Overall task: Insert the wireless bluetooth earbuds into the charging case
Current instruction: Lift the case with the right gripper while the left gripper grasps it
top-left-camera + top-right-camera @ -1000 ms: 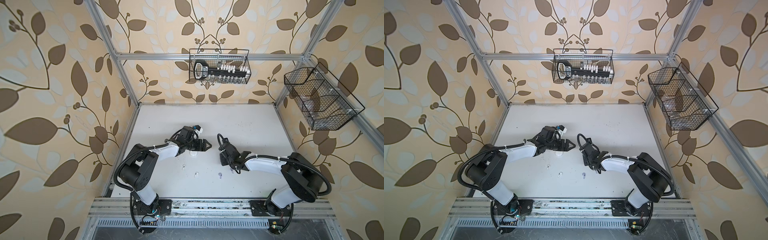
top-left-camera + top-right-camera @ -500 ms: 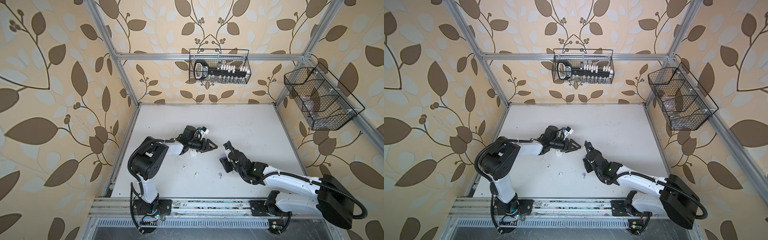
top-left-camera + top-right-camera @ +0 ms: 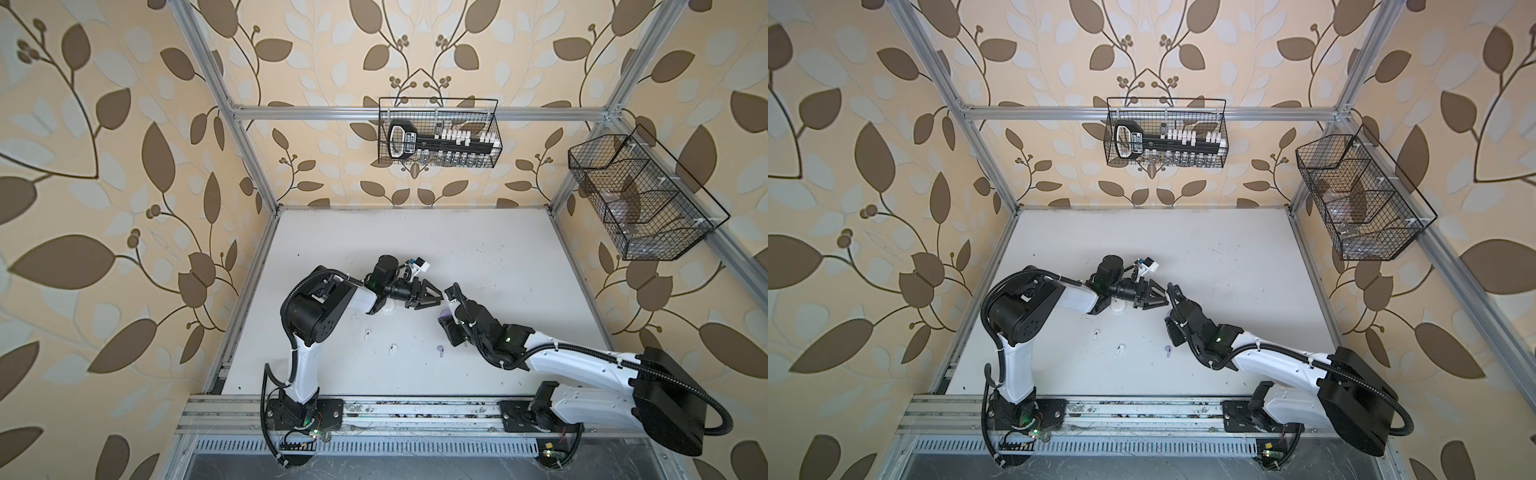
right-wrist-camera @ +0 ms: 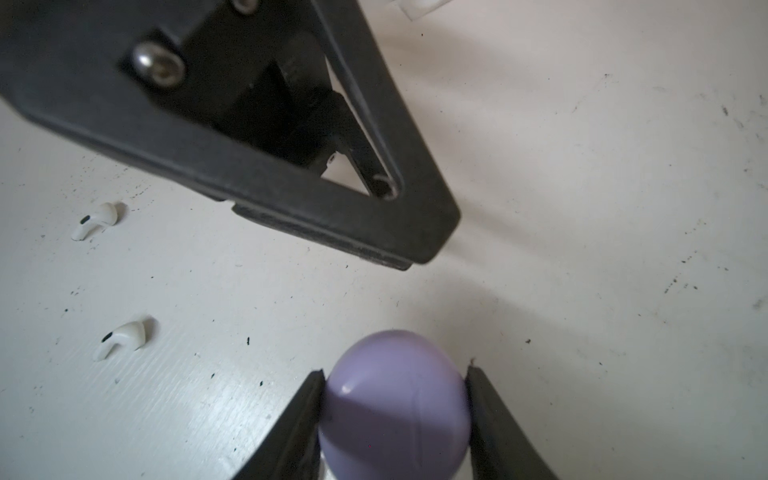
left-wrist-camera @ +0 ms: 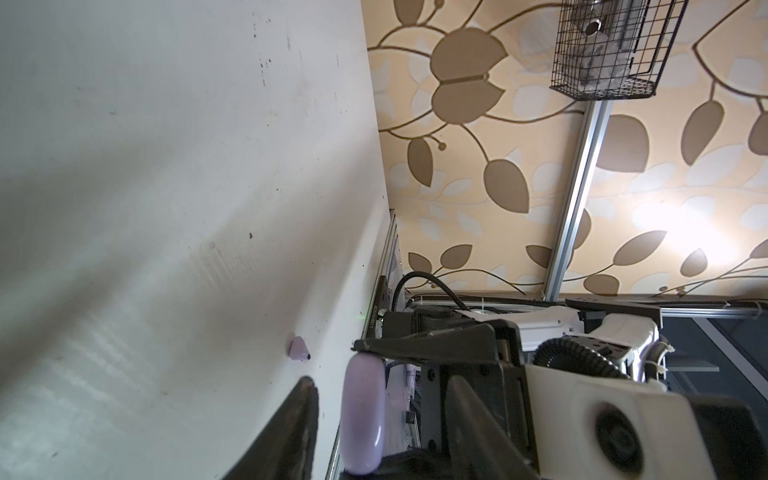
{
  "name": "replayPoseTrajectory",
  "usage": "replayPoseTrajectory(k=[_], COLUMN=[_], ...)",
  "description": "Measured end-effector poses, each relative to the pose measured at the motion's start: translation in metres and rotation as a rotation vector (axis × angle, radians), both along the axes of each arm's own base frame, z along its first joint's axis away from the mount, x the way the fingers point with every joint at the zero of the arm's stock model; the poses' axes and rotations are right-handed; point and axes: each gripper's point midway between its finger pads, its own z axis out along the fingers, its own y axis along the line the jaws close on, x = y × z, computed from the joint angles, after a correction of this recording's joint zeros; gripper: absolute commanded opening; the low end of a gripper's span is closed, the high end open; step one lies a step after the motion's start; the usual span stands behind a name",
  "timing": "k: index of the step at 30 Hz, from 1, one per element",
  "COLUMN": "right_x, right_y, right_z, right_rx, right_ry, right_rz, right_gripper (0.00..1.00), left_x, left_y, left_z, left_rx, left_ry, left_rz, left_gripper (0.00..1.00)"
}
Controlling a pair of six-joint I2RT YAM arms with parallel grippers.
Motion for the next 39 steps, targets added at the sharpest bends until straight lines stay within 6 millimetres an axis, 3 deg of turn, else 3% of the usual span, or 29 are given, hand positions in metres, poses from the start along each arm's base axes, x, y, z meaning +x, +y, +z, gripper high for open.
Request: replayPoseTrajectory(k=[4,12,17,22,32,39], right_x=[0.003,0.018,0.016,0.014,0.012,0.011], right_y=[-0.001,-0.016,-0.015,-0.013,-0.011,-0.010], right_z=[-0.004,0.002,0.001,0.000,-0.001,-0.003], right_rx=[-0.022,-0.009,-0.005,0.000,0.002,0.001], right_ry=[0.004,-0.005,0.009,0.020,0.030,0.037], right_rz=[-0.002,-0.059,-0.044,-0.029,-0.005,0.004], right_gripper=[0.22,0.21,0.21,0.21,0.20,0.19], left_x=[-0.003,-0.015,-0.021,-0.023,-0.028,-0.031], left_y=[-0.006,-0.011,-0.010,-0.010,-0.016,-0.019], left_z=[0.001,-0.026,-0.028,-0.029,-0.026,-0.024], left_rx=[0.004,0.145,0.159,0.160,0.163,0.163], left_ry=[-0.006,-0.035,-0.050,-0.053,-0.060,-0.076], left_rz=[-0.023,-0.082,-0.099,-0.108,-0.135,-0.153], left_gripper=[0.51,0.52,0.51,0.41,0.38,0.25])
